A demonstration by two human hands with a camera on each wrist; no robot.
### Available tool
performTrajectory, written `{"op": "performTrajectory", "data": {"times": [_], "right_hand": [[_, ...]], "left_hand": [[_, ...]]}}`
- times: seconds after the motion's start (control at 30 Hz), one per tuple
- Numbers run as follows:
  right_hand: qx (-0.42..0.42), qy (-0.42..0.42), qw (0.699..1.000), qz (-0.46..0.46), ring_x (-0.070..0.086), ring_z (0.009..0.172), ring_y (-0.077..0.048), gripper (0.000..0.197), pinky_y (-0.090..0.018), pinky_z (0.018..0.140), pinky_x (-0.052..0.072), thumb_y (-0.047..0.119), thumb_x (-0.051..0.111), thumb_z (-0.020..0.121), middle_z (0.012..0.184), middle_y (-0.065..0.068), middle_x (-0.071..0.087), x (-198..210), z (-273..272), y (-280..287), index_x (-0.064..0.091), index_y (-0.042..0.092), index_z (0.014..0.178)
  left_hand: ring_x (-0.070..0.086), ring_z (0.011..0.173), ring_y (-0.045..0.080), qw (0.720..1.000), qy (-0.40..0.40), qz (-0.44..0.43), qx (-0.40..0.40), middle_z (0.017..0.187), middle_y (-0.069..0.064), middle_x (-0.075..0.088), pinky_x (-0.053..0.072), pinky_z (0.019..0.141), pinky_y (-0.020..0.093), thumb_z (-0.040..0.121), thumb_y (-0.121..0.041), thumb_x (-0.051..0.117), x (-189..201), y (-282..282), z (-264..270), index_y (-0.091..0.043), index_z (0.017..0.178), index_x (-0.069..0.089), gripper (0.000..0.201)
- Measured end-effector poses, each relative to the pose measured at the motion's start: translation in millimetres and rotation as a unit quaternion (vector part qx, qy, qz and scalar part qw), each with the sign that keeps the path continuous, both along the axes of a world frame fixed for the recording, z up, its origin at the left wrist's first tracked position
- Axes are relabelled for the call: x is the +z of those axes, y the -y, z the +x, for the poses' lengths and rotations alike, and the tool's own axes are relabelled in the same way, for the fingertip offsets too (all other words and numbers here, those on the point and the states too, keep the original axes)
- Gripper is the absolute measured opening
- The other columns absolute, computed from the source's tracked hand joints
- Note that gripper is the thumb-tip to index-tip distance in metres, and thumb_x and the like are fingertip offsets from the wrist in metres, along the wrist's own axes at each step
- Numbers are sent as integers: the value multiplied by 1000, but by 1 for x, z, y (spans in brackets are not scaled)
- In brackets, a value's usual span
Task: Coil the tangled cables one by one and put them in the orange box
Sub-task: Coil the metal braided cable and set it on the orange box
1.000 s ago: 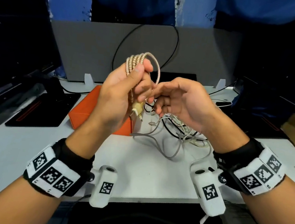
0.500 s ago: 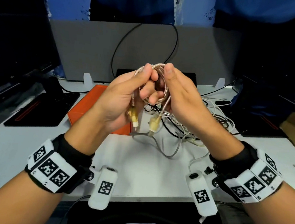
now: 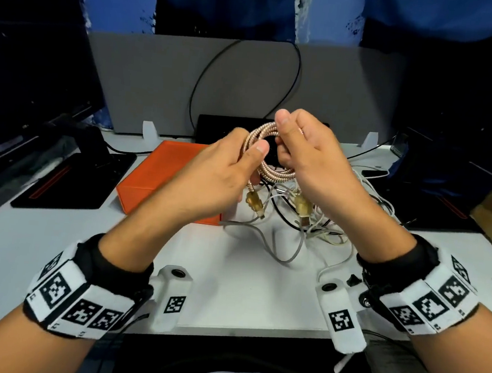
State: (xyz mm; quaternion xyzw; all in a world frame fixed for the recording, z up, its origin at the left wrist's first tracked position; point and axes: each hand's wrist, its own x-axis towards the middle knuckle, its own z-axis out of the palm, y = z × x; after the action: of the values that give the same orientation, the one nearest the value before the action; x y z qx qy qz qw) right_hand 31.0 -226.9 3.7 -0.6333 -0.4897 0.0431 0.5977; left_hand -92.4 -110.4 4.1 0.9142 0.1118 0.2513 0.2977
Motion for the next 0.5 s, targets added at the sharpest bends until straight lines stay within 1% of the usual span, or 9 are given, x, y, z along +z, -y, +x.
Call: {"op": "performTrajectory", "data": {"times": [0.03,0.1,0.2,0.27,0.33,0.37,0.43,0.47,0.5], "right_hand": [[0,19,1000,-6,35,59,-7,35,-26,57,34,40,46,110,65,6,40,1,2,1,44,19,82],[6,23,1000,0,37,60,-8,33,-29,59,35,41,47,109,63,10,43,1,3,3,46,21,82],[44,-9,999,21,38,62,-11,28,-28,59,35,36,45,110,65,4,43,3,1,2,51,16,92],[50,-10,999,12,46,63,-9,34,-23,63,39,35,40,112,68,-1,48,4,1,2,55,10,94],[36,14,999,-16,48,64,-5,46,-21,66,40,39,36,112,72,-3,53,3,4,3,58,6,88],[27,35,999,-31,47,66,-6,51,-24,67,39,41,35,112,75,-3,53,2,6,4,57,4,85],[16,57,997,-50,46,69,-12,55,-36,67,40,47,35,111,76,-2,51,-1,10,3,57,3,85],[18,55,997,-55,48,68,-14,56,-39,66,41,49,35,111,76,-1,52,-2,12,3,58,4,86],[22,51,997,-61,51,65,-16,56,-39,64,43,49,35,111,75,0,54,-2,14,3,59,4,87]], "left_hand": [[67,63,21,1000,4,-16,-21,72,2,67,53,67,40,108,-46,38,0,-1,0,-15,105,54,35],[68,57,25,997,18,-38,-62,75,5,71,56,65,43,110,-39,39,-1,-4,3,-15,106,53,28],[67,56,24,995,56,-36,-79,77,6,70,54,65,36,111,-28,39,-1,-14,8,-10,104,53,24],[67,56,22,995,73,-28,-68,77,6,69,53,64,33,111,-26,39,0,-19,8,-12,104,53,22],[67,56,21,995,79,-18,-61,75,3,68,53,65,33,111,-27,39,0,-22,8,-15,103,53,21],[67,56,21,995,77,-15,-62,74,3,68,53,65,33,111,-27,39,-1,-23,9,-15,102,53,21],[66,55,22,994,69,-26,-77,75,4,67,52,63,33,112,-26,38,-3,-24,10,-11,104,54,23],[65,54,23,993,61,-42,-90,77,6,67,53,62,34,112,-26,38,-3,-25,10,-9,106,55,24],[65,55,25,991,51,-60,-104,78,9,68,53,62,36,112,-26,39,-2,-26,10,-8,107,56,26]]}}
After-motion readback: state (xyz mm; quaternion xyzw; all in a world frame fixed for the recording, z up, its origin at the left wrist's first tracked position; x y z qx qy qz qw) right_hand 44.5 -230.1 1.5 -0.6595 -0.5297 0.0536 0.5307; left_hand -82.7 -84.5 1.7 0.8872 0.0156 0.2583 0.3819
